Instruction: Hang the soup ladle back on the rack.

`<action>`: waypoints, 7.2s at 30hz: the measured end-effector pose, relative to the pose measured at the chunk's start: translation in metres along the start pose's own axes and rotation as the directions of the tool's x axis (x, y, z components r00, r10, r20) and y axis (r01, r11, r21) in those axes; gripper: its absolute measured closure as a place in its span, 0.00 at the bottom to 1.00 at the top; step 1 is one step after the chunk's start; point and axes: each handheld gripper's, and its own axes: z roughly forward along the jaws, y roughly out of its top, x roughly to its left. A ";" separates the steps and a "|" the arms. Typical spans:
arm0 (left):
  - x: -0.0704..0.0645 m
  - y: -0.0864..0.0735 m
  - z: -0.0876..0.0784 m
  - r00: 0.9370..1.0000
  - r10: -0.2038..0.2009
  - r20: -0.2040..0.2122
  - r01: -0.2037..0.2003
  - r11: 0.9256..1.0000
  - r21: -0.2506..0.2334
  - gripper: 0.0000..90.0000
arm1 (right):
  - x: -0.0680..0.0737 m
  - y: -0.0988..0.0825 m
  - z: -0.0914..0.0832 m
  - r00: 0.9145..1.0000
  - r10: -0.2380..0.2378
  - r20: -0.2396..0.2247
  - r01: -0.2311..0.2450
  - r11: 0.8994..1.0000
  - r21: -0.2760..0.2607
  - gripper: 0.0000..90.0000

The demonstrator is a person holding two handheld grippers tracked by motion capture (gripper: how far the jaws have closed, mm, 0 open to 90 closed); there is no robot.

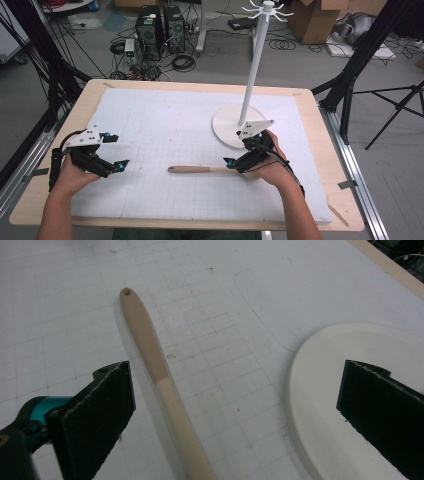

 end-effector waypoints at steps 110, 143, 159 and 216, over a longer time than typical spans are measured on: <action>-0.002 0.002 0.005 1.000 0.014 0.008 -0.014 1.000 0.013 0.02 | 0.027 0.024 0.092 0.942 -0.136 -0.307 0.258 0.877 0.404 0.85; -0.004 0.003 0.006 1.000 0.021 0.013 -0.021 1.000 0.013 0.02 | -0.003 0.018 -0.025 0.988 -0.040 -0.150 0.025 0.995 -0.100 0.85; -0.004 0.003 0.006 1.000 0.019 0.013 -0.019 1.000 0.012 0.02 | -0.018 0.019 -0.070 0.998 0.021 -0.061 -0.034 0.973 -0.228 0.85; -0.004 0.003 0.006 1.000 0.015 0.010 -0.015 1.000 0.016 0.02 | -0.129 0.070 -0.189 0.981 0.173 0.083 -0.159 0.975 -0.157 0.85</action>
